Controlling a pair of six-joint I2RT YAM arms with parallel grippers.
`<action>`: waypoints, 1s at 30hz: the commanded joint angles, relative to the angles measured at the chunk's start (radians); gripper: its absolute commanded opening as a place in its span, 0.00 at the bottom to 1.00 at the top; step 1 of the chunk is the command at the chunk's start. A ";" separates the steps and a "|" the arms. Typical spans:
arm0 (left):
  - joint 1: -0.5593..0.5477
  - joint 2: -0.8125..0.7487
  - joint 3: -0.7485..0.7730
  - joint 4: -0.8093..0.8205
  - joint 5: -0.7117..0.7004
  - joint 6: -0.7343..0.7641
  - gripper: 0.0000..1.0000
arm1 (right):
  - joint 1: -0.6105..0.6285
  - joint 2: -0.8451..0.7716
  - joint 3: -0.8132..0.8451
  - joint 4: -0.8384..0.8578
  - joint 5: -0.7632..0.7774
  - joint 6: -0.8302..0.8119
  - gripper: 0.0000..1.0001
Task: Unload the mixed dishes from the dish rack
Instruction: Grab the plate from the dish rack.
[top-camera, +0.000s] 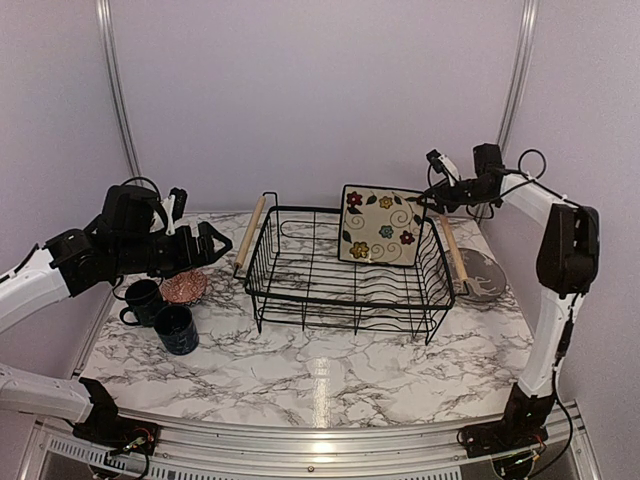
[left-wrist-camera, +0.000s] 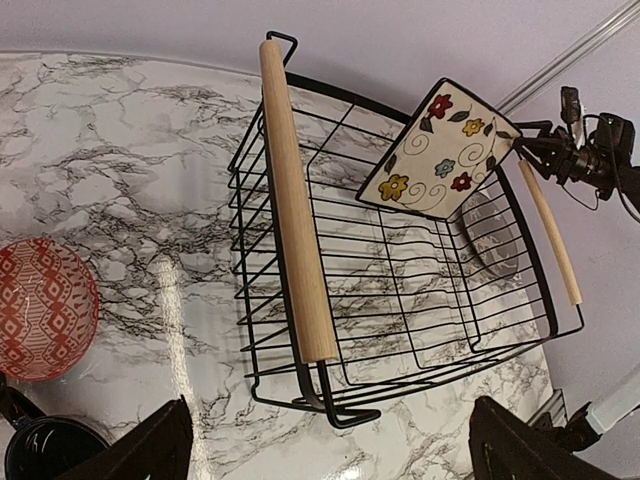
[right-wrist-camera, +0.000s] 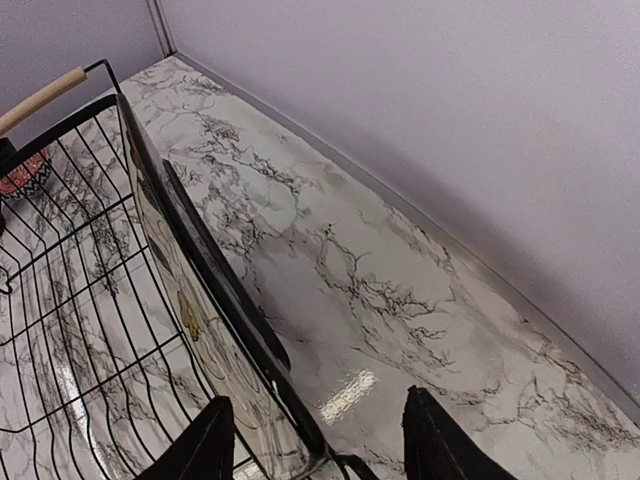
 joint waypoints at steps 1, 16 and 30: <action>-0.004 0.019 0.029 0.000 0.008 -0.004 0.99 | 0.074 0.032 0.069 -0.124 -0.001 -0.083 0.53; -0.006 0.049 0.034 0.008 0.045 0.002 0.99 | 0.113 0.052 0.074 -0.227 -0.050 -0.182 0.24; -0.008 0.052 0.027 0.016 0.049 -0.002 0.99 | 0.132 0.085 0.088 -0.158 -0.067 -0.161 0.53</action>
